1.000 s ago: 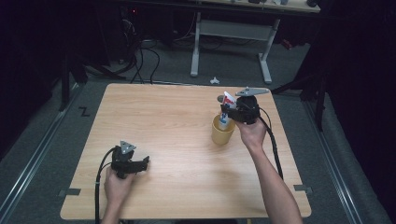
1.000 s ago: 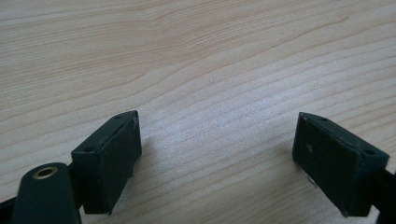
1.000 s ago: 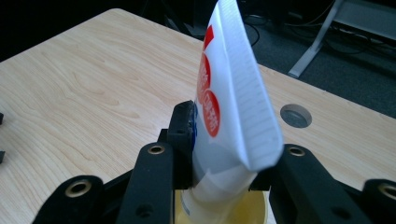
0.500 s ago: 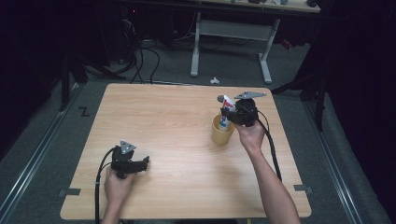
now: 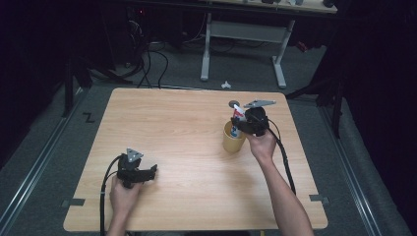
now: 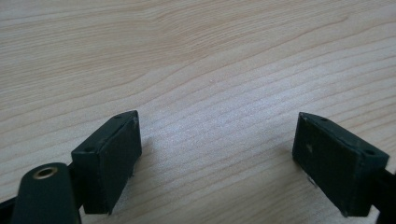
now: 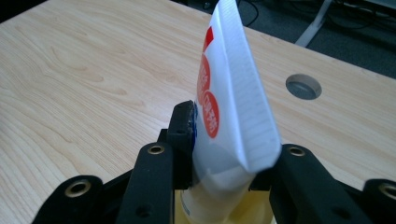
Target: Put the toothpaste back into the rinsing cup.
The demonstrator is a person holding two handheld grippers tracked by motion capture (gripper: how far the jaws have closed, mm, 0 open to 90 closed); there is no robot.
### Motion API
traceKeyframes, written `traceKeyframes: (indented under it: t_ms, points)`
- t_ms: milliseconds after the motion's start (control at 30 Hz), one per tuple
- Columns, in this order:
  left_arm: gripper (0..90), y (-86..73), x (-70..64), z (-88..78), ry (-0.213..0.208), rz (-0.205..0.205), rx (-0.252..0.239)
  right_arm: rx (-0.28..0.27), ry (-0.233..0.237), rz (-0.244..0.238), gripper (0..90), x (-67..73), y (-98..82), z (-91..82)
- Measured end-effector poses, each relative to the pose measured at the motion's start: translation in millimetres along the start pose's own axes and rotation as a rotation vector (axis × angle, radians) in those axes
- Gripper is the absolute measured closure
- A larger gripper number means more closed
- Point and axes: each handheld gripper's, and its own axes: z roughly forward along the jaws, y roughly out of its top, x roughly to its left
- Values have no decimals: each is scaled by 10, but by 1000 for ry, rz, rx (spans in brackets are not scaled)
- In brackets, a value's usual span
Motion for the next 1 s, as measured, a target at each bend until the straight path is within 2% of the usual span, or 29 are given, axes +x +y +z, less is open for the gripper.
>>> traceKeyframes:
  t_ms: [200, 567, 1000]
  points:
    - [159, 0, 0, 0, 0, 0, 0, 16, -2, 6, 689, -12, -55, 52]
    - [159, 0, -1, 0, 0, 0, 0, 36, -25, -23, 688, 18, -80, 121]
    - [159, 0, 0, 0, 0, 0, 0, 63, -16, -21, 686, 35, -111, 213]
